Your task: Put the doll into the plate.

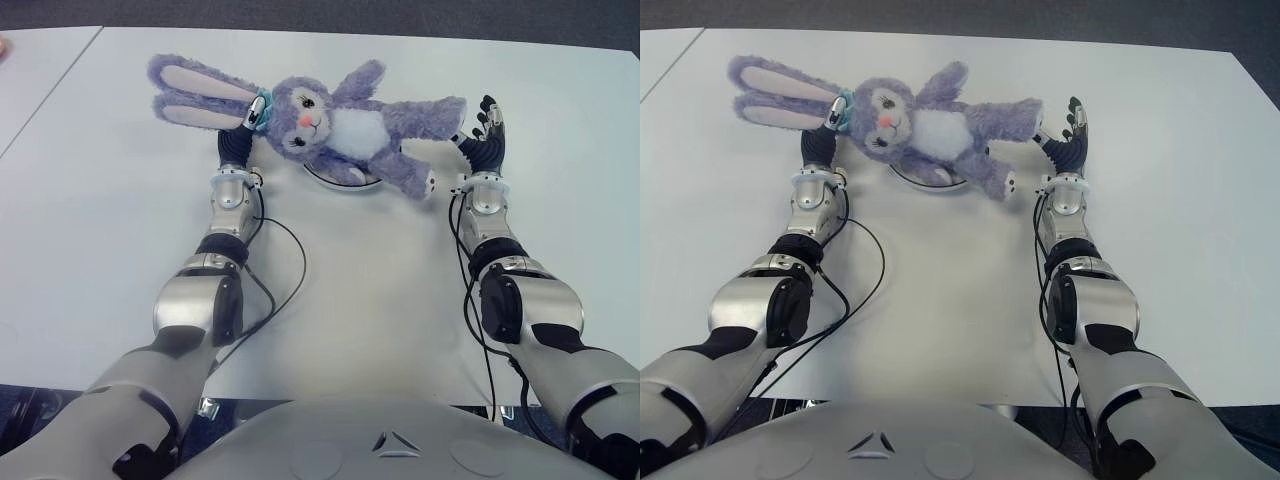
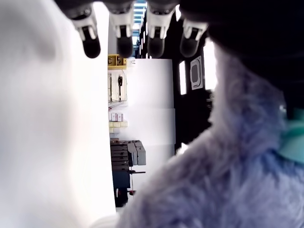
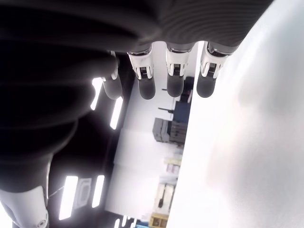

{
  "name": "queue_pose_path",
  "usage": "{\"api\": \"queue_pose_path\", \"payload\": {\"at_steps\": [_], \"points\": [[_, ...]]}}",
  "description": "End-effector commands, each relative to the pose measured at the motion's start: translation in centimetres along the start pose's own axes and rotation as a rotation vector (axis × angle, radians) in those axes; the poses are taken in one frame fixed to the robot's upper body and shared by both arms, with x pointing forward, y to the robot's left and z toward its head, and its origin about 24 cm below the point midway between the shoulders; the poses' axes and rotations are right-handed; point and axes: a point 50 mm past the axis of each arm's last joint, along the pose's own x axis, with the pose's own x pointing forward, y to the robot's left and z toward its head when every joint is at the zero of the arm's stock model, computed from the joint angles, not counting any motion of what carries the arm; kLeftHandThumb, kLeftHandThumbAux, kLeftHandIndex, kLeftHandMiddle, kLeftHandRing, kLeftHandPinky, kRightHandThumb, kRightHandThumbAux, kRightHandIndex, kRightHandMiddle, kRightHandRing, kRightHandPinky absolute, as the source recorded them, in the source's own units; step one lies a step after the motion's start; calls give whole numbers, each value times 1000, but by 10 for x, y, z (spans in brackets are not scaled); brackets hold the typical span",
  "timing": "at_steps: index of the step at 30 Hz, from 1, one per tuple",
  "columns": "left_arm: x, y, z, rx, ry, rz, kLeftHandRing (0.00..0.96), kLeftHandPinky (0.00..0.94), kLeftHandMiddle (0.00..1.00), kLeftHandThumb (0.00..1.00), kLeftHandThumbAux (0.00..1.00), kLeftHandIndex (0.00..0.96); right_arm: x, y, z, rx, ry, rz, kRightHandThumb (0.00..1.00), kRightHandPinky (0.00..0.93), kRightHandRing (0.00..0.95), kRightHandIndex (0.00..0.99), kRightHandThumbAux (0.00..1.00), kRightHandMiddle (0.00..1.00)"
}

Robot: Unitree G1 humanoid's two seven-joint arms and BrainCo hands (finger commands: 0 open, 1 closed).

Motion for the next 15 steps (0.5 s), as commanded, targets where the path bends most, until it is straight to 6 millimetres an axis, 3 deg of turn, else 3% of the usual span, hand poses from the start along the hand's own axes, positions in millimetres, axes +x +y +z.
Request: {"api": "queue_pose_path", "payload": {"at_steps": [1, 15], "points": [[-110, -10, -122, -11, 537, -63, 14, 3, 22, 0, 416, 0, -98, 37, -95, -31, 374, 130, 0, 57, 47, 56, 668, 63], [-111, -10, -122, -16, 536, -57, 18, 0, 29, 0, 419, 0, -108, 43, -100, -93, 384, 159, 0, 53, 51, 70, 631, 70]]}}
